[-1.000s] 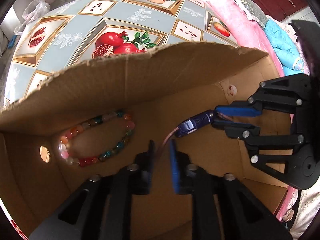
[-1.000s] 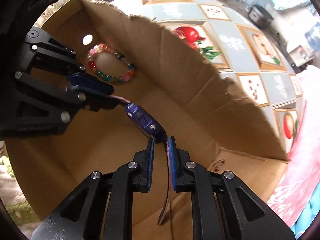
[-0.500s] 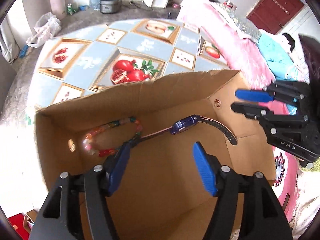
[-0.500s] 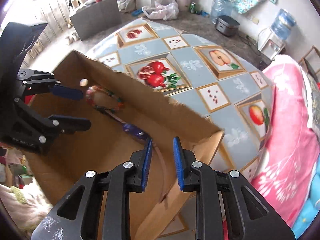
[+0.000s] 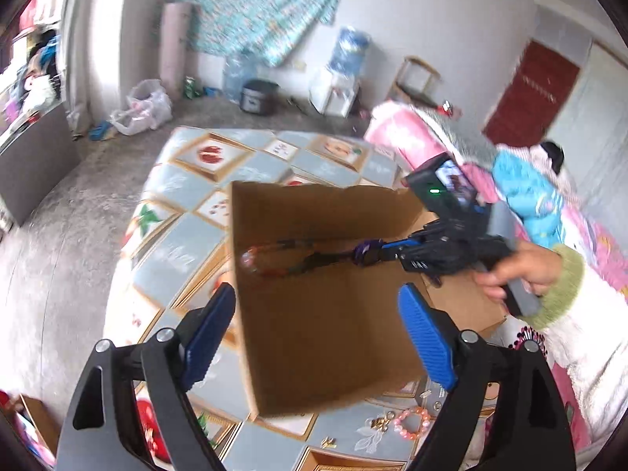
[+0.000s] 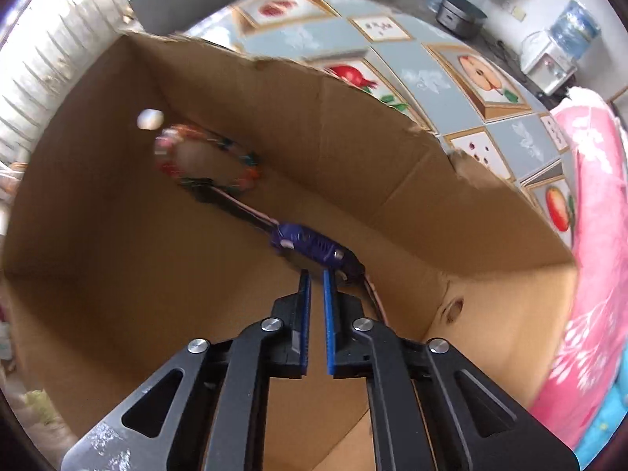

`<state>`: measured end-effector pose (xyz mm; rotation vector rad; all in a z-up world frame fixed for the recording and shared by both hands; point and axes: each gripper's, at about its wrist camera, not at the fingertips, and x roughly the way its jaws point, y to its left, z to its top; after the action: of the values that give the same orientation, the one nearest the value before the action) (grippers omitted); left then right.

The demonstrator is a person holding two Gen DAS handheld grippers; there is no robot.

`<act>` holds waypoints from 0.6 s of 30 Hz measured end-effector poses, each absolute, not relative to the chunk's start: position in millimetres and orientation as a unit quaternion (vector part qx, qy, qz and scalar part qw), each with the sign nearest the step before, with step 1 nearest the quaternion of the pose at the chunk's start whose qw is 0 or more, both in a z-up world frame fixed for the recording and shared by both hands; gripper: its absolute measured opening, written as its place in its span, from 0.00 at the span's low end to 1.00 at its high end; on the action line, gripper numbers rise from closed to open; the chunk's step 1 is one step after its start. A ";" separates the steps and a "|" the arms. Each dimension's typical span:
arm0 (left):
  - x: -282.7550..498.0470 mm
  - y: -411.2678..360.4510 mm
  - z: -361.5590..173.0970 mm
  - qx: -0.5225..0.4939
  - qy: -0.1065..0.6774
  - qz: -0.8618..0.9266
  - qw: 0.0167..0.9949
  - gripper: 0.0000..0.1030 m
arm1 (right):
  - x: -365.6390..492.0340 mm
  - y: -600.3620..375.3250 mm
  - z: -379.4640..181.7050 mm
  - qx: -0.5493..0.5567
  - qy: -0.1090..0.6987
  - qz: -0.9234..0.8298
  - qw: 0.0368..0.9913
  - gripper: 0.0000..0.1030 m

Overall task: Organize jewelry
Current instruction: 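Withdraw both tools up out of the box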

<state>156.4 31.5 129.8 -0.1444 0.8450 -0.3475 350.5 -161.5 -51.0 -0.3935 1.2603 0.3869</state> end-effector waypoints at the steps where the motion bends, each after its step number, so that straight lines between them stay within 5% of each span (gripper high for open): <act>1: 150.1 37.1 128.2 -0.075 0.404 -0.164 0.897 0.82 | 354.6 -160.2 -53.9 -0.178 0.587 0.176 0.770 0.04; 9: 100.0 71.9 92.2 -0.108 0.390 -0.152 0.902 0.88 | 366.3 -155.6 -48.1 -0.172 0.591 0.163 0.771 0.08; 18: 82.7 74.7 59.8 -0.118 0.398 -0.148 0.898 0.89 | 383.7 -155.3 -62.6 -0.135 0.628 0.147 0.752 0.30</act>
<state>82.7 74.7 59.8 -0.2446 0.8236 -0.3067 383.7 -155.3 -62.6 -0.2937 1.3713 0.3208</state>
